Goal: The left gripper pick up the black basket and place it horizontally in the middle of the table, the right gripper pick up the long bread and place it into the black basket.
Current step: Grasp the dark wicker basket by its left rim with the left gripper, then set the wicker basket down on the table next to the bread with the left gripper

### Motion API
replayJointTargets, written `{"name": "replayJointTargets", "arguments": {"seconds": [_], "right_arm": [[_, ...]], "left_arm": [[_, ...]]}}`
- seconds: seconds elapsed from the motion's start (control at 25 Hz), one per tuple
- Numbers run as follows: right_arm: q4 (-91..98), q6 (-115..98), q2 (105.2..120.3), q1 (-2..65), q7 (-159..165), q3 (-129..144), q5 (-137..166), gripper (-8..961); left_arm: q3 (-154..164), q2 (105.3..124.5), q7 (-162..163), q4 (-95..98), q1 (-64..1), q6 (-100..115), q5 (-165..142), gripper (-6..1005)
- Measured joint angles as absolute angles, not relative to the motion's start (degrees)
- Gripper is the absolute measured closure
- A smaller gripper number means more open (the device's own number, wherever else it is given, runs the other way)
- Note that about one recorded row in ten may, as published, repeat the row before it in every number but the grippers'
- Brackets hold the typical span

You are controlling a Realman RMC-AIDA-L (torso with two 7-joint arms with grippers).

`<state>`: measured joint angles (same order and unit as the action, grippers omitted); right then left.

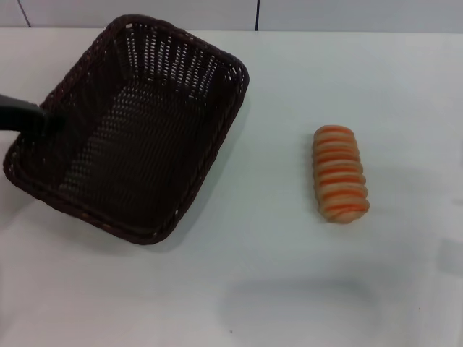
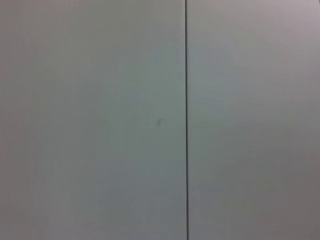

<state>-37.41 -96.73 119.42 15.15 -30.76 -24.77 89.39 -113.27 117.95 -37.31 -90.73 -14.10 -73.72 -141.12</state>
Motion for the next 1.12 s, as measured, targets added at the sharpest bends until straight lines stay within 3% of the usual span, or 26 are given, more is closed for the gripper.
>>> {"name": "replayJointTargets", "arguments": {"seconds": [0.32,0.56,0.76,0.96,1.12], "right_arm": [[-38.03,-97.62,119.45,14.27,-30.76,-24.79,89.37,239],[-38.30,-98.15,119.51,13.52,-30.76,-24.79,89.17,240],[-39.16,-98.60,119.53,12.31,-30.76,-24.77,89.16,240],[-40.15,-100.36,119.53,10.89,-30.76,-24.05,89.16,239],[-40.48,-101.01,119.53,10.48,-30.76,-23.42,89.15,239]], "left_arm": [[-130.95,117.38,-55.85,-89.02,-23.30,-90.63,-131.28,796],[-134.67,114.55,-64.37,-85.18,-29.09,-100.17,-126.72,798],[-133.29,110.91,-75.12,-73.66,-35.96,-111.06,-123.40,798],[-127.43,109.64,-79.34,-66.21,-39.29,-112.81,-123.71,798],[-125.76,109.93,-80.86,-64.82,-40.02,-112.39,-124.13,798]]}}
